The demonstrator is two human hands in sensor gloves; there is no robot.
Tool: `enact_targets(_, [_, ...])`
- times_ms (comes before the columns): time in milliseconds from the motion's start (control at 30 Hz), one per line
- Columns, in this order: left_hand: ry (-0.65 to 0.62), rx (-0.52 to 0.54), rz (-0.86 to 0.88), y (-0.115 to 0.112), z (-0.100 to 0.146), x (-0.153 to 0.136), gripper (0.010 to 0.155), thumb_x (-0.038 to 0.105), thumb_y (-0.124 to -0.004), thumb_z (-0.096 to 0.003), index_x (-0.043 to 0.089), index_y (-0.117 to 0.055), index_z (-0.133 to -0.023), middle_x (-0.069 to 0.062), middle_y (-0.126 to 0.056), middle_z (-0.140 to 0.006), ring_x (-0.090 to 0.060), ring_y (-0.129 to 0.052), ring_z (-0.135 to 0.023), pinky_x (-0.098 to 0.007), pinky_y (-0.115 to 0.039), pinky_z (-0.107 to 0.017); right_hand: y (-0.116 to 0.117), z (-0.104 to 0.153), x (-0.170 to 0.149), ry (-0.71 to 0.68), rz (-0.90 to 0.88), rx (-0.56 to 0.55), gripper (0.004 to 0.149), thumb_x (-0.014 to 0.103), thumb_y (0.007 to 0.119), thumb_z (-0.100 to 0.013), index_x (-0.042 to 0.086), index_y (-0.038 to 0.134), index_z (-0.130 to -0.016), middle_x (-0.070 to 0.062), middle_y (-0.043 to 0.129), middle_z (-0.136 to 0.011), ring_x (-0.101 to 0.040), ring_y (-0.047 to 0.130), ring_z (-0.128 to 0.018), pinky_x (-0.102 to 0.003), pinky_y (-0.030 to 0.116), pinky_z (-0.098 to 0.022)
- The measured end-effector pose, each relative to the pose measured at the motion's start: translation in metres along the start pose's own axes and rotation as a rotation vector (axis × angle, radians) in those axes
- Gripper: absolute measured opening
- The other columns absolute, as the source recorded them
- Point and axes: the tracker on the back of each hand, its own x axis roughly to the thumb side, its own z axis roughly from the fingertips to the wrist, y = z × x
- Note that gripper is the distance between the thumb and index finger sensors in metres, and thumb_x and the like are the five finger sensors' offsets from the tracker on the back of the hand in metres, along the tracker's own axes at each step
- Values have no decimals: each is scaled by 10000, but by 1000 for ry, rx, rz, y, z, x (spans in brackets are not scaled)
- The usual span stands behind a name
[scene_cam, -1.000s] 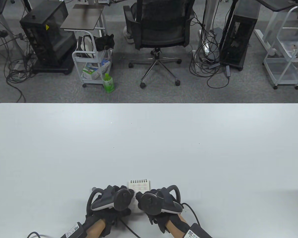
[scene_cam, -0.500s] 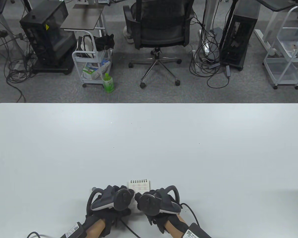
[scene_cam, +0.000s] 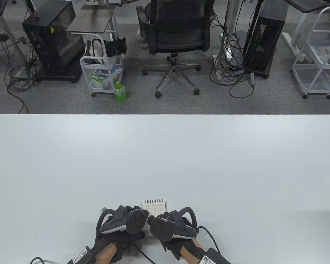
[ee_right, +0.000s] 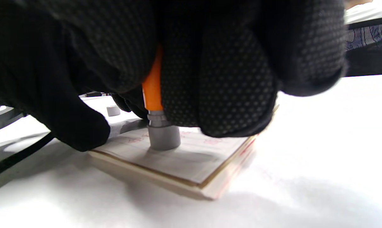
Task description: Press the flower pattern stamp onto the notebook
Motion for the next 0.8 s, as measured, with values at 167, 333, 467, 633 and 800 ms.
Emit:
enact_targets(167, [-2,-1,1,0,0,0,747,486,-778,-387,192,-541,-1031,-169,-501,-1061,-454,-542,-919,-640,-488,-632,1,-1,2,3,-1,15,435,264,897,-379,122,892,-791,-194,990,-602,-318,1087,-402,-503,887,-383])
enact_targets(333, [-2,-1,0,0,0,0,748,486,-777,-387,191,-540,-1032,-169,-501,-1060,-454,-541,-919,-640,-489,-632,2,-2,3,23,-13,34,431,256,896,-382,118,891,-790,-208,988,-600,-325,1090,-404,-509,889,-389])
enact_targets(467, [-2,0,0,0,0,0,748,486,-777,-387,190,-539,-1032,-169,-499,-1061,-454,-542,-919,-640,-488,-632,3,-2,4,38,-9,32,431,256,892,-387,121,887,-796,-206,986,-603,-325,1090,-408,-508,891,-392])
enact_targets(633, [-2,0,1,0,0,0,748,485,-777,-388,189,-539,-1032,-170,-499,-1061,-455,-541,-919,-641,-487,-632,2,-1,3,55,-13,40,439,271,882,-398,140,873,-817,-190,983,-622,-314,1089,-430,-501,887,-403])
enact_targets(800, [-4,1,2,0,0,0,747,485,-778,-387,189,-542,-1031,-170,-501,-1060,-455,-542,-917,-641,-487,-632,-2,1,4,45,13,8,447,283,879,-398,145,871,-822,-174,991,-626,-314,1087,-435,-506,879,-403])
